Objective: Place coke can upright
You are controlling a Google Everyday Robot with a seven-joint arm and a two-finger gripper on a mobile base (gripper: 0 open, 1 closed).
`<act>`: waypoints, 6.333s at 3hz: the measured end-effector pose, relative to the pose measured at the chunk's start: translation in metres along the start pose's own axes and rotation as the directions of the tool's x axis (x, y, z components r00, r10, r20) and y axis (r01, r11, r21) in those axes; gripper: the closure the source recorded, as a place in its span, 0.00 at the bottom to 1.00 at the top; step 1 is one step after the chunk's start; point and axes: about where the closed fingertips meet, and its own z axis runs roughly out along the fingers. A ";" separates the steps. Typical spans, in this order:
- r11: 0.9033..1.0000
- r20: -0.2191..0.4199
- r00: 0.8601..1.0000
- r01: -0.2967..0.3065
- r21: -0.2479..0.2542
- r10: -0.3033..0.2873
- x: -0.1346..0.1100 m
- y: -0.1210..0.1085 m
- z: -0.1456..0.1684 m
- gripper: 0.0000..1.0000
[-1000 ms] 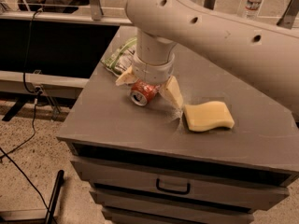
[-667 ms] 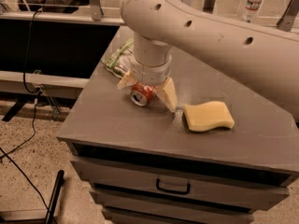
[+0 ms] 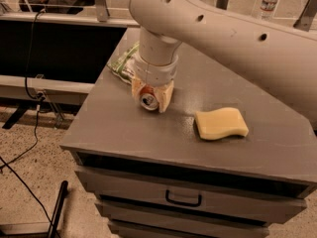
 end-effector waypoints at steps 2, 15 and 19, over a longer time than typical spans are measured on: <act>0.975 0.160 0.984 -0.104 0.194 0.073 -0.004 -0.025 -0.058 1.00; 0.563 0.912 0.128 -0.816 -0.126 0.389 -0.004 -0.010 -0.074 0.33; 0.569 0.906 0.146 -0.814 -0.119 0.397 -0.007 -0.013 -0.076 0.00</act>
Offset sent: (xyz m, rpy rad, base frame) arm -0.0026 0.0170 0.1183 0.4362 0.0971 -0.1125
